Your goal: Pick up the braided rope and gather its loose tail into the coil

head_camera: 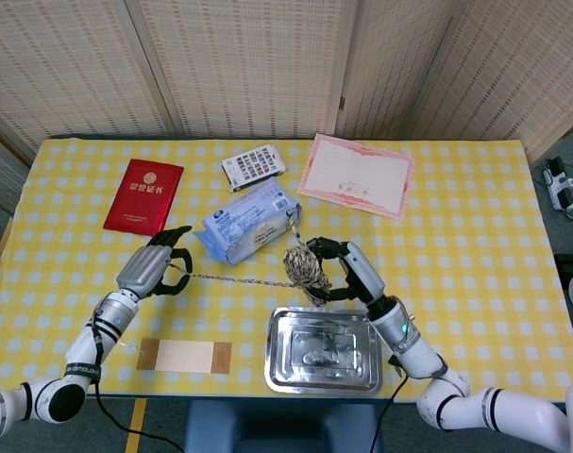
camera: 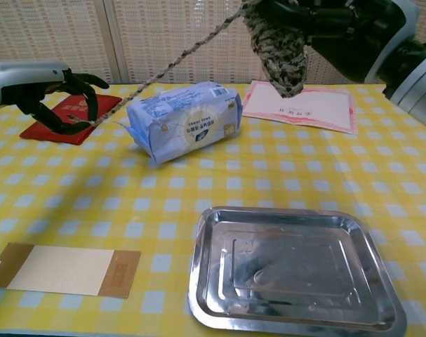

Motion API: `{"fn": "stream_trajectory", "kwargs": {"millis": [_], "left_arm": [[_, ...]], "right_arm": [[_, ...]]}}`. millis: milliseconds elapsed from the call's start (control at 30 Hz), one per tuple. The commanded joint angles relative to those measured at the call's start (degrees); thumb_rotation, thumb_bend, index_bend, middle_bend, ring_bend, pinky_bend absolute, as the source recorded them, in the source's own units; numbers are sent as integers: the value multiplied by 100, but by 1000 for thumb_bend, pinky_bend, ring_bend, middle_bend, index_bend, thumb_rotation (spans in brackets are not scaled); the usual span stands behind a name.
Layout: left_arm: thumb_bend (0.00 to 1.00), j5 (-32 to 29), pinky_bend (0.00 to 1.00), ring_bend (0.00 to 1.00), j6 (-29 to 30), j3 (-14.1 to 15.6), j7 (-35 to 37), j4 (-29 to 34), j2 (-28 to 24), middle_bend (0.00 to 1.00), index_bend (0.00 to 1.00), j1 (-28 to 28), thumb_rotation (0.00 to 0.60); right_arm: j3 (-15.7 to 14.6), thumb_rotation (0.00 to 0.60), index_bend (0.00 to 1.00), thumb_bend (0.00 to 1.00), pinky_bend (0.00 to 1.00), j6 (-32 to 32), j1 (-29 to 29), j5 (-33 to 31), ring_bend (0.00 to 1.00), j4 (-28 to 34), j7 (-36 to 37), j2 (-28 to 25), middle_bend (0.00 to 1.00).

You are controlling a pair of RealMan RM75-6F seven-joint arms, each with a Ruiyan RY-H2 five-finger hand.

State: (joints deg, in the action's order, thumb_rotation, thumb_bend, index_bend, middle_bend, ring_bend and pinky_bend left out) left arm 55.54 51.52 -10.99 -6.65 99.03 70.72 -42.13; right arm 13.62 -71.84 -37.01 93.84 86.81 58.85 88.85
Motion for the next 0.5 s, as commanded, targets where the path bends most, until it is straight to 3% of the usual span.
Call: {"fn": "stream_trajectory", "kwargs": {"millis": [33, 267, 500], "left_arm": [[564, -161, 0, 0, 90, -80, -145, -113, 56, 64, 606, -68, 600], [564, -300, 0, 0, 266, -289, -236, -8, -22, 64, 605, -144, 600], [564, 237, 0, 0, 742, -420, -332, 350, -117, 64, 602, -110, 600]], "right_arm": [[-202, 600, 819, 799, 722, 20, -69, 203, 760, 30, 48, -148, 694], [-538, 600, 820, 800, 722, 303, -249, 442, 759, 136, -294, -441, 694], [-617, 600, 821, 800, 722, 822, -456, 195, 763, 442, -998, -597, 695]]}}
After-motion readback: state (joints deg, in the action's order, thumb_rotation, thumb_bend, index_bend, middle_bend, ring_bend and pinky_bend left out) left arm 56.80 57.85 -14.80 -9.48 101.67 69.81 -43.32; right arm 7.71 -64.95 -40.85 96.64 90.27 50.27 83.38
